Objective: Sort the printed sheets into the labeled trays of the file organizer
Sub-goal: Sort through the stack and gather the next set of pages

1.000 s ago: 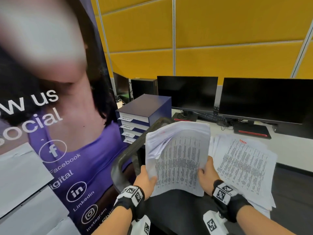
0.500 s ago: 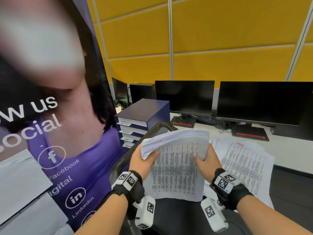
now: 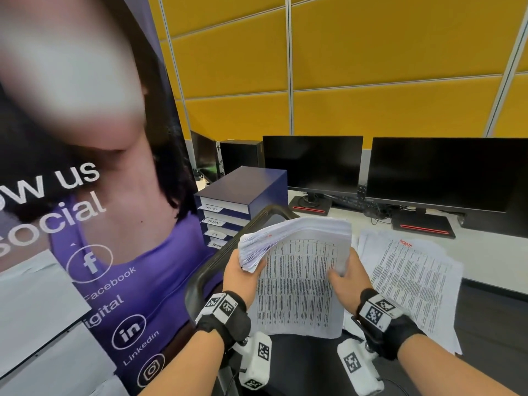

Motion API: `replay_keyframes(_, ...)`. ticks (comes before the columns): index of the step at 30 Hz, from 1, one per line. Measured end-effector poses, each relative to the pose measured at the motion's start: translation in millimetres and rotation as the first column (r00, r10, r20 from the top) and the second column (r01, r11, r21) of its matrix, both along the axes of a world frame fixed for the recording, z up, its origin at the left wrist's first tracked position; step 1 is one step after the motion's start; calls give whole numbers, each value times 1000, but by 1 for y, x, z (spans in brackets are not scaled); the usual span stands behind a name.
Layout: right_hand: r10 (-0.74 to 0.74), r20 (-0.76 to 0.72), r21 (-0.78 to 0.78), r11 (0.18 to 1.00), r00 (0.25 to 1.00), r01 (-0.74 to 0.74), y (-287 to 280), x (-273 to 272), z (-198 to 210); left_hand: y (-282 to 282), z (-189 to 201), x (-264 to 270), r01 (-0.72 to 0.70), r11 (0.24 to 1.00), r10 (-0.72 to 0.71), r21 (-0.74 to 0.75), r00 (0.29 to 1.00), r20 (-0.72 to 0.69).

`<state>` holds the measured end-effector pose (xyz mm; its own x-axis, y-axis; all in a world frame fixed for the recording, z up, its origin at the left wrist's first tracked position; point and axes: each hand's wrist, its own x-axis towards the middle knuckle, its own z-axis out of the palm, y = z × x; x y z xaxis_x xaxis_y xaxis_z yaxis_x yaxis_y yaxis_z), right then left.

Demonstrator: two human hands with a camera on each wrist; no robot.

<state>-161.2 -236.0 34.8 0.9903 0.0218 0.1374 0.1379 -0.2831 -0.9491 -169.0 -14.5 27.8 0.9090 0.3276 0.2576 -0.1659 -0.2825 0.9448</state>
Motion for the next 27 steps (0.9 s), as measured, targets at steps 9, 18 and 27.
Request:
replay_keyframes(9,6,72,-17,1000,997,-5,10,14,30,6,35,1,-60,998,60,-9,997,44)
replay_keyframes(18,-12,114,29,1000,993,9,32,37,64,29,78,16,-78,996,75,-48,996,-45)
replay_keyframes(27,46,174,-23,999,984,-43,59,50,104,50,116,18,-150,989,150,8,989,-9)
